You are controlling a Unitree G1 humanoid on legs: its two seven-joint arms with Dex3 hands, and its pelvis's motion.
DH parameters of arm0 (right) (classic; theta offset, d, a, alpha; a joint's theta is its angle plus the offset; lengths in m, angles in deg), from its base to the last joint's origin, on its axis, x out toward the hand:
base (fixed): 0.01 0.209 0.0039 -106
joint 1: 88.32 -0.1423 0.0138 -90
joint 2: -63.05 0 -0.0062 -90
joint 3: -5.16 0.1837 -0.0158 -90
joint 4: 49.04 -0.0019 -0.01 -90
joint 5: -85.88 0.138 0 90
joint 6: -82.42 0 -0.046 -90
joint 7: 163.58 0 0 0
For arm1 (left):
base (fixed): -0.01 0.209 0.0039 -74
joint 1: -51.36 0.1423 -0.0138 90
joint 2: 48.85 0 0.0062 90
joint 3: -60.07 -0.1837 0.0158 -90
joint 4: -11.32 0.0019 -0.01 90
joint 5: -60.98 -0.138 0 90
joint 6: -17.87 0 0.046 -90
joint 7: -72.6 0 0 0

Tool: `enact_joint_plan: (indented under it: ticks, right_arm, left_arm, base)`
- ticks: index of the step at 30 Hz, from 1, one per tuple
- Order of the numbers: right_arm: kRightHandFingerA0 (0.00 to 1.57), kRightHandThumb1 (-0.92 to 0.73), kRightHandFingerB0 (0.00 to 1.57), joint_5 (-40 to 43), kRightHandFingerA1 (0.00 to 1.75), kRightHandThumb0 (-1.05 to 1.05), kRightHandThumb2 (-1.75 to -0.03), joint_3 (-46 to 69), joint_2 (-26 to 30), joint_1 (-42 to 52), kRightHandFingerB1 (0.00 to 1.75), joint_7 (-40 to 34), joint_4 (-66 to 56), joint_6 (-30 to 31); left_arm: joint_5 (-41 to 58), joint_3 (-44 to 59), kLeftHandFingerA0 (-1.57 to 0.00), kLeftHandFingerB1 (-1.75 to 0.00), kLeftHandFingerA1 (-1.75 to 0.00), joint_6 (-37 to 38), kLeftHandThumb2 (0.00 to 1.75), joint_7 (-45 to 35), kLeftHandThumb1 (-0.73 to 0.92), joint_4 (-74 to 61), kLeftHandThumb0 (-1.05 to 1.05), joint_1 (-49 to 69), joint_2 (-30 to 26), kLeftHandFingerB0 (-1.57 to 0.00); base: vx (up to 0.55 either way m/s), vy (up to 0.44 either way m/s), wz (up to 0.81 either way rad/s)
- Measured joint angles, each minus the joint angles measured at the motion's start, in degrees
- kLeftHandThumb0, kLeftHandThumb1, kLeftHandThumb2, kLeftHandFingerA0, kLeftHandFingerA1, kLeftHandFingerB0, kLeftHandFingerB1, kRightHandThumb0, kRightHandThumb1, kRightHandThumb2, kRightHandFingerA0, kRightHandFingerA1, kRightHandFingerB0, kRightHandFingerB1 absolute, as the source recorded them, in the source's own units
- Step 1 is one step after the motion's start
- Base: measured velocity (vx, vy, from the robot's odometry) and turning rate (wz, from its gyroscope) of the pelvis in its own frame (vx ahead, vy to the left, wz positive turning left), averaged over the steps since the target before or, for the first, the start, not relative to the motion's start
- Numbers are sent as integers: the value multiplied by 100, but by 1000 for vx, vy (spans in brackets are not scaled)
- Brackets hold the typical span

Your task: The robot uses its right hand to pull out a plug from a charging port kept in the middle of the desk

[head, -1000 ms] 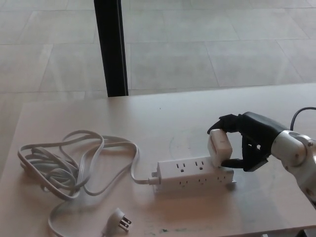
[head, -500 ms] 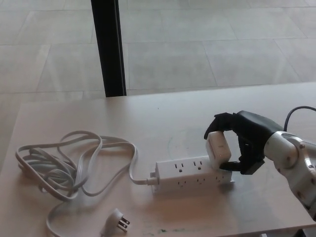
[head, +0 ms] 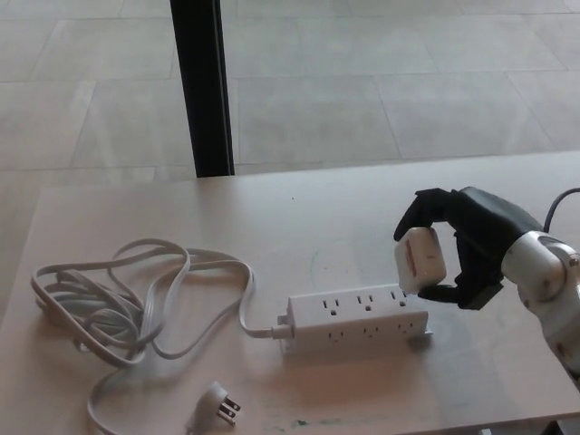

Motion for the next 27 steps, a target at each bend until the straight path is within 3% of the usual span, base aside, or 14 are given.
enact_joint_plan:
  ticks: [3, 4, 5, 7, 8, 10, 11, 12, 13, 14, 15, 17, 18, 27]
  right_arm:
    - [77, -50, 91, 12, 105, -17, -82, 93, -32, -1, 89, -8, -86, 64]
    - [82, -46, 95, 60, 125, -14, -85, 198, -96, -19, 96, -7, -94, 105]
    - [79, -53, 89, 100, 123, -17, -76, 287, -128, -62, 85, -11, -86, 123]
    - [85, -45, 95, 129, 146, -18, -99, 390, -127, -169, 105, -16, -58, 118]
    - [87, -43, 97, 146, 138, -22, -101, 439, -126, -221, 107, -15, -43, 114]
    - [87, -43, 97, 167, 138, -22, -101, 491, -100, -340, 107, -15, -17, 110]
    - [90, -48, 97, 173, 163, -26, -104, 507, -90, -376, 110, -16, -14, 110]
    - [91, -47, 97, 178, 168, -26, -109, 514, -76, -387, 110, -14, -20, 110]
    - [91, -47, 97, 179, 168, -26, -109, 521, -3, -385, 110, 7, -68, 110]
    - [96, -50, 101, 177, 165, -28, -106, 522, 79, -386, 111, 23, -99, 110]
    - [94, -49, 98, 177, 159, -29, -99, 525, 156, -395, 104, 32, -111, 109]
    - [95, -51, 96, 131, 162, -32, -83, 481, 423, -391, 85, 74, -121, 82]
    - [96, -48, 98, 79, 161, -30, -82, 421, 587, -383, 78, 80, -119, 48]
    - [86, -63, 89, -604, 161, -36, -68, -490, 1827, -251, 64, 56, 144, -359]
  left_arm:
    - [6, 20, -83, -63, -73, 0, 114, 4, 58, -6, -105, 15, 3, -63]
    - [11, 25, -83, -65, -73, 0, 112, 4, 56, -23, -100, 31, 6, -65]
    - [19, 30, -85, -59, -69, 0, 66, 4, 82, -45, -105, 42, 12, -68]
    - [36, 38, -83, -58, -68, 0, 66, 6, 82, -71, -105, 62, 20, -67]
    - [49, 39, -83, -64, -72, 0, 112, 6, 56, -75, -102, 64, 22, -64]
    - [69, 40, -83, -64, -72, 0, 112, 10, 56, -63, -102, 66, 22, -64]
    - [75, 40, -83, -60, -68, 0, 66, 11, 82, -57, -105, 67, 22, -68]
    - [77, 40, -83, -63, -72, 0, 114, 12, 57, -56, -105, 67, 22, -62]
    - [83, 40, -83, -63, -72, 3, 114, 12, 57, -60, -105, 69, 25, -62]
    - [87, 40, -83, -59, -68, 5, 66, 11, 82, -65, -105, 79, 26, -66]
    - [92, 43, -82, -59, -68, 7, 66, 11, 82, -66, -105, 103, 25, -65]
    - [111, 56, -83, -59, -67, 7, 66, 2, 82, -85, -105, 127, 26, -66]
    - [119, 59, -84, -64, -72, 7, 113, 0, 58, -87, -105, 130, 26, -63]
    - [149, 61, -83, -64, -72, 7, 112, -7, 56, -83, -100, 128, 25, -65]
  base:
    - [0, 0, 0]
    - [0, 0, 0]
    - [0, 0, 0]
    - [0, 0, 0]
    - [0, 0, 0]
    - [0, 0, 0]
    - [0, 0, 0]
    - [0, 0, 0]
    - [0, 0, 0]
    - [0, 0, 0]
    - [0, 0, 0]
    - [0, 0, 0]
    - [0, 0, 0]
    - [0, 0, 0]
